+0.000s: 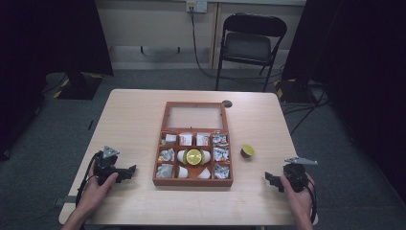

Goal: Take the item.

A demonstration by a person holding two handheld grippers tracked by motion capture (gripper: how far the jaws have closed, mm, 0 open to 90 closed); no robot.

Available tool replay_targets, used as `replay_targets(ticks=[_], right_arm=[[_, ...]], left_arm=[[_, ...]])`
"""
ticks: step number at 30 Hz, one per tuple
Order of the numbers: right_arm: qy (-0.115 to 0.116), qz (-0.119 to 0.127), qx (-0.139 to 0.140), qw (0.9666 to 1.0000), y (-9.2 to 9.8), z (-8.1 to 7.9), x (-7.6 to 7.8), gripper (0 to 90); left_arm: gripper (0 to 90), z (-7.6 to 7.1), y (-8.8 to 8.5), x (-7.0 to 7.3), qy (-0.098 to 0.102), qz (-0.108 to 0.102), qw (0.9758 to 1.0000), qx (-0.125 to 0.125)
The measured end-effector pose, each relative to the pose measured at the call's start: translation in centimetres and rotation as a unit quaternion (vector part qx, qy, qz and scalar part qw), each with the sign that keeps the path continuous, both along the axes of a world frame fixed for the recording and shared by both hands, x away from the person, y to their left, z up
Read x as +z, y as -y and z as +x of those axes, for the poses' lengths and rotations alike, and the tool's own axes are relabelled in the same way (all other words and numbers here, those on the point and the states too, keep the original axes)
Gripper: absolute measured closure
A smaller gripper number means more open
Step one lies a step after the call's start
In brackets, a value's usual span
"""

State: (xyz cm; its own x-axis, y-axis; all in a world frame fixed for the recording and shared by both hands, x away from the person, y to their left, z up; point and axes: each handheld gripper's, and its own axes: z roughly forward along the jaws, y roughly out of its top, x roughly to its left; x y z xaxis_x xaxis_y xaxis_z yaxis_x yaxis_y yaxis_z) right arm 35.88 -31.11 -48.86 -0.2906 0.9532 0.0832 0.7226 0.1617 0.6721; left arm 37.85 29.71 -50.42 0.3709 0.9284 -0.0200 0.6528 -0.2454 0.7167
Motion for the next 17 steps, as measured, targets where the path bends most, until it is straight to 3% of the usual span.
replay_targets(ticks=[1,4,7,9,17], right_arm=[[0.002,-0.011,-0.002,0.9999,0.0,0.0,0.0,15.0],[0.012,-0.003,-0.013,0.9998,0.2,0.1,-0.2,14.5],[0.033,-0.032,-0.029,0.9985,-0.3,0.1,-0.7,13.7],[0.051,-0.035,-0.034,0.9975,-0.5,0.1,-1.1,11.9],[0.051,-0.036,-0.032,0.9975,-0.5,0.0,-1.1,12.0]], left_arm=[[0.0,0.0,0.0,0.0,0.000,-0.001,1.0000,0.000],[0.0,0.0,0.0,0.0,0.000,-0.001,1.0000,0.000],[0.0,0.0,0.0,0.0,0.000,0.000,1.0000,0.000],[0.0,0.0,0.0,0.0,0.000,-0.001,1.0000,0.000],[0.0,0.0,0.0,0.0,0.000,0.000,1.0000,0.000]])
